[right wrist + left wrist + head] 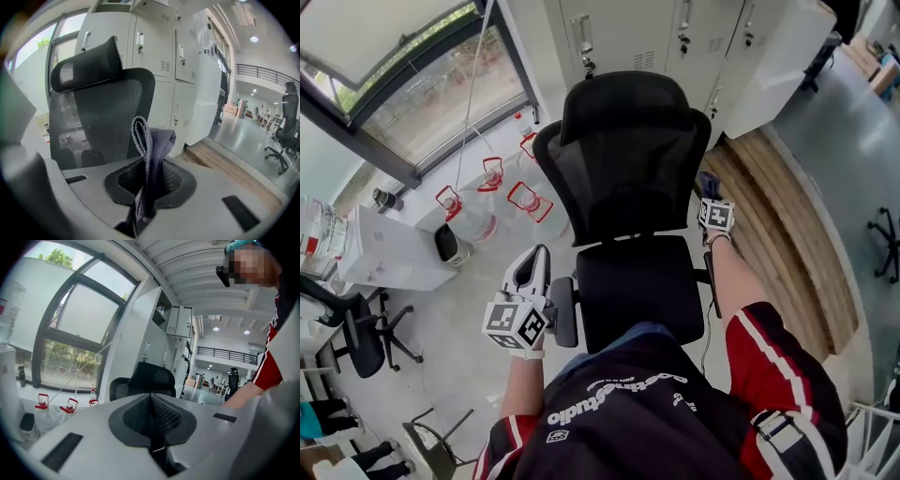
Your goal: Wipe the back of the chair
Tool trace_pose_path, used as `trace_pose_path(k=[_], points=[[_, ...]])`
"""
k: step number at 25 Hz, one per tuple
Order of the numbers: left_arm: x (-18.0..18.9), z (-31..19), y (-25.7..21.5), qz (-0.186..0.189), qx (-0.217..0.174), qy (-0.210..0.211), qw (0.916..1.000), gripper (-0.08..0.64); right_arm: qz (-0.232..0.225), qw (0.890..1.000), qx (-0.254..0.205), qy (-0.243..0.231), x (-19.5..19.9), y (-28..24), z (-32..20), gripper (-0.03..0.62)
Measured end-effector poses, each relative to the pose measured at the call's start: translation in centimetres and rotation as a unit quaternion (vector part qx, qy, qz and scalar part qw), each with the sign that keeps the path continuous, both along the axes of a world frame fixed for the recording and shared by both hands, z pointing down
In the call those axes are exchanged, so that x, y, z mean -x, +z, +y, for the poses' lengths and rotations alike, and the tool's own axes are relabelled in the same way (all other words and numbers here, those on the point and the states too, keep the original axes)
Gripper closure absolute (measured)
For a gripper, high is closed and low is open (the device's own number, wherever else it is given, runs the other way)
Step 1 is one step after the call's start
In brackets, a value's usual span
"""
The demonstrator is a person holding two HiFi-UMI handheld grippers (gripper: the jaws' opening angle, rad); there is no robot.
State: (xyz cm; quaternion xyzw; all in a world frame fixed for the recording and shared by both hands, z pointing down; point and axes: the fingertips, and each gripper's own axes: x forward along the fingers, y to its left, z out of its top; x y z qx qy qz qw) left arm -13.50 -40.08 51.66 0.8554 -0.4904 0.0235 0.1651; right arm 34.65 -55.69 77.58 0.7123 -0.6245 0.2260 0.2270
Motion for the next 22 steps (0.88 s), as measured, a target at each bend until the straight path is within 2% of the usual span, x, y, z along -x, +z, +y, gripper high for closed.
trace_pose_path(k=[5, 10, 16, 22], points=[[2.4, 1.2, -2.6, 0.01, -0.016, -0.018, 0.9997, 0.535, -0.009, 0.999, -0.006, -0.038, 4.9, -2.2, 0.3, 0.531], [4.4, 1.0, -3.3, 0.015, -0.022, -0.031, 0.9992, 0.535, -0.042, 0.996, -0.029, -0.078, 11.6, -3.2, -0.6, 0.531], [5.4, 1.2, -3.5, 0.01, -0.016, -0.021, 0.9996, 0.535, -0.082, 0.99, -0.044, -0.109, 20.0, -4.2, 1.0, 0.531], [5.7, 1.5, -3.7, 0.027, -0.015, -0.007, 0.9995, 0.535, -0.083, 0.981, -0.026, -0.171, 27.9, -4.5, 4.1, 0.531]])
